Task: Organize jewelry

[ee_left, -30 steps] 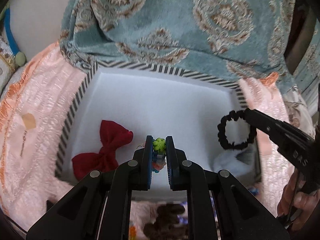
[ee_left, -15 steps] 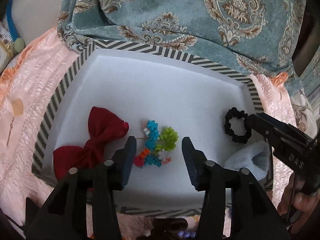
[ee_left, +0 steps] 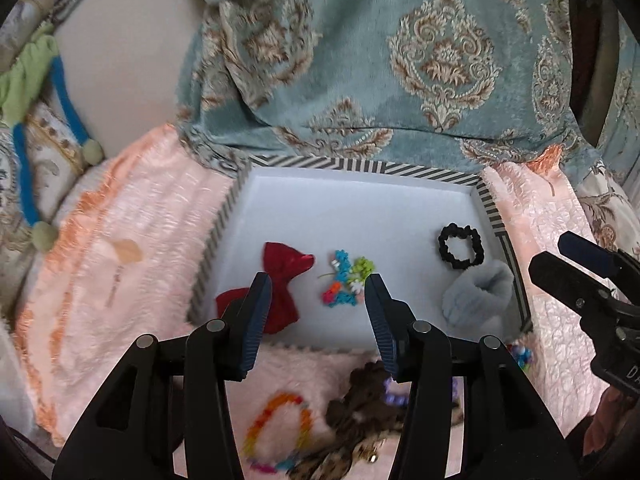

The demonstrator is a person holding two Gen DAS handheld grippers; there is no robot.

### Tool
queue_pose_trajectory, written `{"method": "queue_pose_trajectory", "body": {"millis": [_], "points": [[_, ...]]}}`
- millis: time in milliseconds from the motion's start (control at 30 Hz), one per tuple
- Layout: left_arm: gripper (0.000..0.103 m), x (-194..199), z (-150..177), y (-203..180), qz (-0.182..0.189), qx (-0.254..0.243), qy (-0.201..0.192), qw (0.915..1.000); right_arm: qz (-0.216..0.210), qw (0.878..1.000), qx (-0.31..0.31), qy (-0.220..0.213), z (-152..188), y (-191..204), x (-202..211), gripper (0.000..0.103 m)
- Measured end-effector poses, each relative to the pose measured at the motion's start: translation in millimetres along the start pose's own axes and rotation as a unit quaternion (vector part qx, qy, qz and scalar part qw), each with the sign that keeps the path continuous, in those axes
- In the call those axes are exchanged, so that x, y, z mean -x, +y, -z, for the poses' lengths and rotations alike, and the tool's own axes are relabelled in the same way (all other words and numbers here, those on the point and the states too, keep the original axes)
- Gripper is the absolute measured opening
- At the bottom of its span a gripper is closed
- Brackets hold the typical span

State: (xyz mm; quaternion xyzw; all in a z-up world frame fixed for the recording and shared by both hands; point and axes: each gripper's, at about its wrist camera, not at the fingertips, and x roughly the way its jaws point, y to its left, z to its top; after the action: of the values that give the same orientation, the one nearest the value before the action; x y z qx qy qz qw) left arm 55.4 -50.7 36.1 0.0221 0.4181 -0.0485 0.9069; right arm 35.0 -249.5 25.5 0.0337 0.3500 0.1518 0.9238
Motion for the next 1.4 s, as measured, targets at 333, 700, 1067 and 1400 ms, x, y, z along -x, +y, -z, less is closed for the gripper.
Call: {"method": "queue_pose_trajectory", "body": {"millis": [333,700,1067,1400], "points": [[0.048,44,36,11,-0.016,0.018,-0.021,0.9995,-0.012,1.000,-0.002,-0.013,28,24,41,0.066],[0.049,66,71,15,-0.037,0.028,-0.043,0.9980,0.001,1.000,-0.003,-0.006,55,40,63,0.071],[0.049,83,85,17,-0.055,0.030,-0.064,0.9960,0.003,1.000,-0.001,-0.001,70,49,73,0.072],[0.049,95,92,18,-0.061,0.033,-0.075,0.9948,0.002,1.000,0.003,-0.004,74,55,83,0.072]]}}
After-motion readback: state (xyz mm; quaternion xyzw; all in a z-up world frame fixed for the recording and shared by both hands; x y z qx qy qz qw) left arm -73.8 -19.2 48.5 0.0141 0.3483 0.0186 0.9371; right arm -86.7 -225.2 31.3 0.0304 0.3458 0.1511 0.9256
